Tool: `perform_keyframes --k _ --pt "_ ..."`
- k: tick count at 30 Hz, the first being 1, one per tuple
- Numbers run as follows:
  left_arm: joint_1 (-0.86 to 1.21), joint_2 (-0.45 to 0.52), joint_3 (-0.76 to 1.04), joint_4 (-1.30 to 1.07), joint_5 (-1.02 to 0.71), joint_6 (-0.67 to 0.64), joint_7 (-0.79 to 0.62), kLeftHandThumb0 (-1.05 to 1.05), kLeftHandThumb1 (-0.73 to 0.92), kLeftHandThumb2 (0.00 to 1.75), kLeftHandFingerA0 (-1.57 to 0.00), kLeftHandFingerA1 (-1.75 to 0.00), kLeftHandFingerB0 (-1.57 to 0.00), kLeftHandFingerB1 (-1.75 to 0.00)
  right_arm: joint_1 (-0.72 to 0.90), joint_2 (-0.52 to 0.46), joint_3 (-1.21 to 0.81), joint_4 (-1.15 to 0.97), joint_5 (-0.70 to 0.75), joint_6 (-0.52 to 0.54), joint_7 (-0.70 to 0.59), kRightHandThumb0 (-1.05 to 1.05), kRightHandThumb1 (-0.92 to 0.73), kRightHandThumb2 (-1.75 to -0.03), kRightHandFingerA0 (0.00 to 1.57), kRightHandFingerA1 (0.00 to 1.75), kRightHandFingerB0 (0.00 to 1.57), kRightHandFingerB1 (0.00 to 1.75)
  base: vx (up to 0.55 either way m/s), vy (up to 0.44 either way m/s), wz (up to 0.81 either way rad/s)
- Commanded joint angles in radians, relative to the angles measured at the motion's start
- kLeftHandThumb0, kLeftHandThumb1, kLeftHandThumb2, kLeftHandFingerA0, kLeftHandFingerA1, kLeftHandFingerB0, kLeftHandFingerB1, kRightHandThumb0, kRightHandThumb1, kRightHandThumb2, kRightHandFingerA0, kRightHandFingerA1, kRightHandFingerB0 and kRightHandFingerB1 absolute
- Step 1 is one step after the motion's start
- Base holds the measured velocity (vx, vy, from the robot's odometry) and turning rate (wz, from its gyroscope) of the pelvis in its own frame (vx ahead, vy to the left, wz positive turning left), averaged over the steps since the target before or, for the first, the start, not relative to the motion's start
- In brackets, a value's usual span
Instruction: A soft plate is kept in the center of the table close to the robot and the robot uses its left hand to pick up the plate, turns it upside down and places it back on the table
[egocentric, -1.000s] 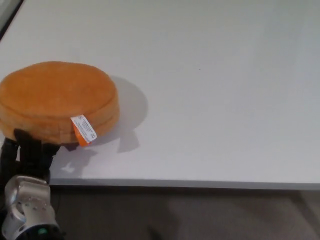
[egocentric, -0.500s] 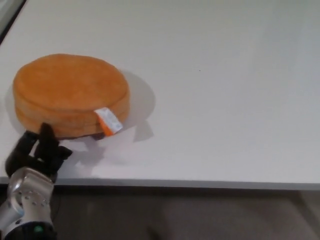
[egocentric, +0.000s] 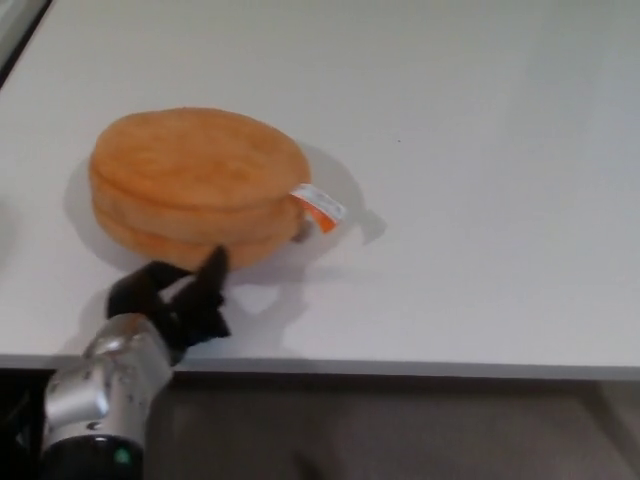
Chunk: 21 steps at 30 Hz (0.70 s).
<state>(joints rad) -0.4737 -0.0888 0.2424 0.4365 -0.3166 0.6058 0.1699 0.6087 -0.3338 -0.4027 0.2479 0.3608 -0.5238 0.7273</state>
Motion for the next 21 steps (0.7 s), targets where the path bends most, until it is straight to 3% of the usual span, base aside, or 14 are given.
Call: perform_keyframes --k 1,2,5,6,7,8,9,10,12,14,15,18,19,21 --pt "0.079 -0.012 -0.194 0.005 0.034 0.287 -0.09 -0.46 0.42 0.91 -1.36 -1.47 -1.07 -1.31 -0.007 -0.019 -0.01 -0.013 0.008 0.036 -0.021 -0.75 -0.88 -0.67 0.33 0.51 0.13 0.29 0.0 0.0 0.0" --pt "0.078 -0.008 -0.218 0.002 0.036 0.292 -0.099 -0.43 0.62 0.66 -1.1 -1.75 -0.79 -1.67 -0.005 -0.018 -0.01 -0.015 0.009 0.036 -0.02 -0.76 -0.88 -0.67 0.34 0.53 0.14 0.29 0.0 0.0 0.0" --pt "0.085 -0.036 -0.25 -0.008 0.02 0.297 -0.099 -0.45 0.43 0.92 -1.35 -1.46 -1.1 -1.33 0.017 -0.019 -0.008 -0.062 -0.002 0.048 -0.032 -0.76 -0.9 -0.67 0.32 0.56 0.12 0.29 0.0 0.0 0.0" --pt "0.087 -0.041 -0.26 -0.011 0.021 0.295 -0.095 -0.46 0.43 0.91 -1.36 -1.47 -1.12 -1.34 0.016 -0.023 -0.009 -0.06 -0.01 0.044 -0.034 -0.77 -0.74 -1.07 0.28 0.6 0.05 0.35 0.0 0.0 0.0" --pt "0.089 -0.04 -0.273 -0.014 0.024 0.293 -0.099 -0.46 0.43 0.91 -1.36 -1.47 -1.12 -1.34 0.016 -0.024 -0.009 -0.061 -0.014 0.043 -0.036 -0.77 -0.74 -1.07 0.28 0.6 0.05 0.35 0.0 0.0 0.0" --pt "0.087 -0.039 -0.293 -0.016 0.027 0.297 -0.107 -0.42 0.63 0.66 -1.1 -1.75 -0.83 -1.69 0.015 -0.025 -0.01 -0.062 -0.013 0.048 -0.037 -0.78 -0.73 -1.07 0.28 0.59 0.05 0.36 0.0 0.0 0.0" --pt "0.089 -0.046 -0.305 -0.02 0.026 0.295 -0.107 -0.47 0.43 0.91 -1.35 -1.47 -1.11 -1.34 0.016 -0.025 -0.01 -0.067 -0.009 0.057 -0.039 -0.78 -0.73 -1.07 0.28 0.59 0.05 0.35 0.0 0.0 0.0" --pt "0.091 -0.049 -0.311 -0.023 0.024 0.293 -0.106 -0.41 0.63 0.66 -1.08 -1.75 -0.81 -1.68 0.016 -0.024 -0.01 -0.069 -0.006 0.058 -0.038 -0.79 -0.73 -1.07 0.28 0.59 0.06 0.34 0.0 0.0 0.0" --pt "0.095 -0.05 -0.318 -0.032 0.014 0.298 -0.114 -0.48 0.43 0.91 -1.35 -1.47 -1.1 -1.34 0.01 -0.022 -0.01 -0.058 0.001 0.062 -0.034 -0.79 -0.73 -1.06 0.28 0.58 0.06 0.35 0.0 0.0 0.0" --pt "0.097 -0.051 -0.319 -0.036 0.012 0.302 -0.114 -0.4 0.62 0.66 -1.08 -1.75 -0.82 -1.66 0.009 -0.023 -0.01 -0.059 0.004 0.068 -0.032 -0.79 -0.72 -1.05 0.28 0.58 0.06 0.36 0.0 0.0 0.0" --pt "0.099 -0.054 -0.316 -0.039 0.008 0.304 -0.115 -0.45 0.41 0.9 -1.34 -1.46 -1.1 -1.33 0.007 -0.025 -0.009 -0.056 0.005 0.073 -0.031 -0.78 -0.72 -1.06 0.28 0.59 0.05 0.35 0.0 0.0 0.0" --pt "0.108 -0.053 -0.323 -0.054 0.011 0.304 -0.123 -0.45 0.41 0.9 -1.34 -1.46 -1.12 -1.34 0.006 -0.026 -0.009 -0.054 -0.003 0.072 -0.037 -0.8 -0.72 -1.06 0.28 0.58 0.06 0.35 0.0 0.0 0.0" --pt "0.109 -0.054 -0.312 -0.054 0.007 0.302 -0.123 -0.39 0.63 0.66 -1.08 -1.75 -0.81 -1.66 0.006 -0.028 -0.008 -0.057 -0.006 0.072 -0.04 -0.8 -0.72 -1.06 0.29 0.59 0.06 0.33 0.0 0.0 0.0" --pt "0.112 -0.051 -0.311 -0.056 0.01 0.297 -0.13 -0.4 0.63 0.66 -1.08 -1.75 -0.8 -1.66 0.005 -0.029 -0.008 -0.055 -0.003 0.073 -0.036 -0.78 -0.72 -1.06 0.29 0.6 0.05 0.32 0.0 0.0 0.0"
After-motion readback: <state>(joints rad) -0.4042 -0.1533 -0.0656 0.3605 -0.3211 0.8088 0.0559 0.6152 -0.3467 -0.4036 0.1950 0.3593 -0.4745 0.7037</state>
